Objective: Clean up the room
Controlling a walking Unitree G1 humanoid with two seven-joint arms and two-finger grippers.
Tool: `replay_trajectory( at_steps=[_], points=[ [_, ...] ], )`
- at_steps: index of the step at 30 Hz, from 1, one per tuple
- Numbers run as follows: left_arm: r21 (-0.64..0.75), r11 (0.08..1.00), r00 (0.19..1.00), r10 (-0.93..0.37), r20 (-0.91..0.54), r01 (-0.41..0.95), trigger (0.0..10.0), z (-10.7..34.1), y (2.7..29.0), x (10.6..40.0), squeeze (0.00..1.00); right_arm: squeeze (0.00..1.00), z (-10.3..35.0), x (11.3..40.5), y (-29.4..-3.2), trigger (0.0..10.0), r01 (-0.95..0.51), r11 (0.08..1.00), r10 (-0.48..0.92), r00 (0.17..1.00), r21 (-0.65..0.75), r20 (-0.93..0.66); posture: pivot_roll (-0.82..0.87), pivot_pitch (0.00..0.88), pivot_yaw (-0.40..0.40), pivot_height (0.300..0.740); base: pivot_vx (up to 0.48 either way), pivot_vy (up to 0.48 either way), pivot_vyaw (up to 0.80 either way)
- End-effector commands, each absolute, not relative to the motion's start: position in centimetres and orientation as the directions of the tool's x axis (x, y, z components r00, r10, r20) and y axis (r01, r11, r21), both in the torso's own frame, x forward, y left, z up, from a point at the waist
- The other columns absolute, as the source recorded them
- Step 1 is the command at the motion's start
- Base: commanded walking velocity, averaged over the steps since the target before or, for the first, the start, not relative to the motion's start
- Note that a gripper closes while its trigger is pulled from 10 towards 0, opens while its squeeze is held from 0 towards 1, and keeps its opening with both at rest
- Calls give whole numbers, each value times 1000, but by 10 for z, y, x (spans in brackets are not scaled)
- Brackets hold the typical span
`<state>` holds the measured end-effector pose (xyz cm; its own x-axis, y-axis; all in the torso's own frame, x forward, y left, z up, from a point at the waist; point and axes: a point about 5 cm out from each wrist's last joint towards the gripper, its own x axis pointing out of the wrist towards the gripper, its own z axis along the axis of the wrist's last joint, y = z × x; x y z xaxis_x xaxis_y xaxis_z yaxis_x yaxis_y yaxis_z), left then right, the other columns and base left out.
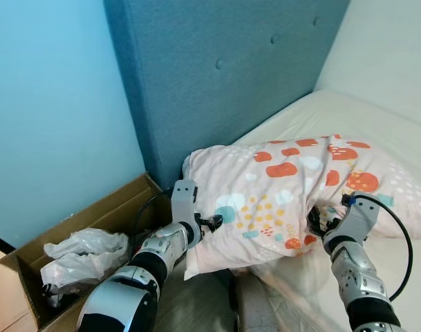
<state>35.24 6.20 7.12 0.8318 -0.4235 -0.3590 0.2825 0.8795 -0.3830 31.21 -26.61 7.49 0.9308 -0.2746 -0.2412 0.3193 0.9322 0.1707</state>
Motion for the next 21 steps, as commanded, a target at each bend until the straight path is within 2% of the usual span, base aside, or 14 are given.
replay_trajectory(
  at_steps=[1, 5, 12, 18, 19, 20, 21],
  points=[
    [-413, 893, 860, -344, -377, 176, 10000, 66, 79, 354, 0, 0, 70, 308, -258, 10000, 290, 941, -240, 934, 174, -264, -185, 258, 4, 598, 0, 0, 0],
    [-452, 890, 892, -245, -380, 51, 10000, 66, 102, 357, 0, 0, 67, 302, -257, 10000, 295, 940, -241, 930, 170, -277, -189, 265, 7, 598, 0, 0, 0],
    [-413, 910, 890, -156, -429, -40, 10000, 51, 127, 349, 0, 0, 66, 292, -257, 10000, 299, 939, -244, 929, 173, -278, -209, 293, 10, 598, 0, 0, 0],
    [-452, 892, 884, -204, -421, -10, 10000, 46, 124, 345, 0, 0, 69, 284, -257, 10000, 292, 936, -238, 937, 198, -255, -237, 321, 7, 598, 0, 0, 0],
    [-515, 857, 884, -266, -385, 33, 10000, 49, 117, 346, 51, 0, 71, 282, -256, 10000, 288, 935, -235, 940, 207, -248, -248, 328, 8, 598, 0, 0, 0],
    [-585, 807, 883, -332, -333, 83, 10000, 54, 109, 348, 1000, 0, 72, 279, -256, 10000, 286, 935, -233, 941, 210, -244, -255, 330, 7, 598, 0, 0, 0],
    [-630, 768, 881, -372, -293, 115, 10000, 58, 104, 349, 1000, 0, 73, 276, -255, 10000, 284, 935, -232, 942, 211, -242, -257, 330, 7, 598, 0, 0, 0]
  ],
)
